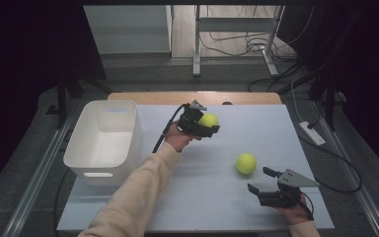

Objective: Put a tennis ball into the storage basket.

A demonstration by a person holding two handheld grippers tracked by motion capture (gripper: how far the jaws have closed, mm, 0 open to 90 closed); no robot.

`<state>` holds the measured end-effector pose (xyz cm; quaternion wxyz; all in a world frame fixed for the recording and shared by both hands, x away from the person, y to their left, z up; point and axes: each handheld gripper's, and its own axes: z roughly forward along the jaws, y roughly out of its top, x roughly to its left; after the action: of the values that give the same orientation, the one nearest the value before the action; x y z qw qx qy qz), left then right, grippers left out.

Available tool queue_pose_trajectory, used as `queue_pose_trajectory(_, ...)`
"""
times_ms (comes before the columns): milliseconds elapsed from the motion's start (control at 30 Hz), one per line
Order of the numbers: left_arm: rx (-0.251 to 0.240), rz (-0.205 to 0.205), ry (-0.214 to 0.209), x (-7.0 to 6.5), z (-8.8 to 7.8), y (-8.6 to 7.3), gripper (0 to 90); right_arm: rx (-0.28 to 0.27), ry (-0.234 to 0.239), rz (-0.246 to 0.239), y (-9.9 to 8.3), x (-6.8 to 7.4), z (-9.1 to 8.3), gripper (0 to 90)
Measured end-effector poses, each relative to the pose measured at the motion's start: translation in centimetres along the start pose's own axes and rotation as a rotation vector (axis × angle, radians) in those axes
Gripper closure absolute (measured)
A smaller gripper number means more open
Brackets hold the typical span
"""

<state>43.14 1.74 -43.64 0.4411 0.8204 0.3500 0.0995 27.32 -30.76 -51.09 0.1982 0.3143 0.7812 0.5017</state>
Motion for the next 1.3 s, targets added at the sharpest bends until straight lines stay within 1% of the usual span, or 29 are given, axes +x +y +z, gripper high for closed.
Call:
queue_pose_trajectory(233, -0.014, -0.004, -0.001, 0.0, -0.7, -0.1, 26.4, 0.002, 0.0, 0.001, 0.0, 0.0, 0.0, 14.2)
queue_pose_trajectory(500, -0.035, -0.016, -0.018, -0.1, -1.8, 0.0, 26.4, 0.001, 0.002, 0.002, 0.0, 0.0, 0.0, 14.2)
queue_pose_trajectory(567, -0.039, -0.013, -0.019, -0.2, -2.0, 0.0, 26.4, 0.002, 0.003, 0.004, 0.0, 0.1, 0.0, 14.2)
queue_pose_trajectory(633, -0.044, -0.015, -0.028, -0.2, -2.3, 0.0, 26.4, 0.001, 0.002, 0.002, 0.0, 0.0, 0.0, 14.2)
queue_pose_trajectory(700, -0.045, -0.021, -0.047, -0.2, -2.5, 0.0, 26.4, 0.001, 0.001, 0.002, 0.0, 0.1, 0.0, 14.2)
queue_pose_trajectory(967, -0.058, -0.017, -0.041, -0.2, -3.5, -0.2, 26.4, 0.002, 0.001, 0.002, 0.0, 0.1, 0.0, 14.2)
queue_pose_trajectory(1300, -0.067, -0.027, -0.028, 0.4, -4.4, -0.8, 26.4, 0.002, -0.001, -0.001, 0.0, 0.1, 0.1, 14.2)
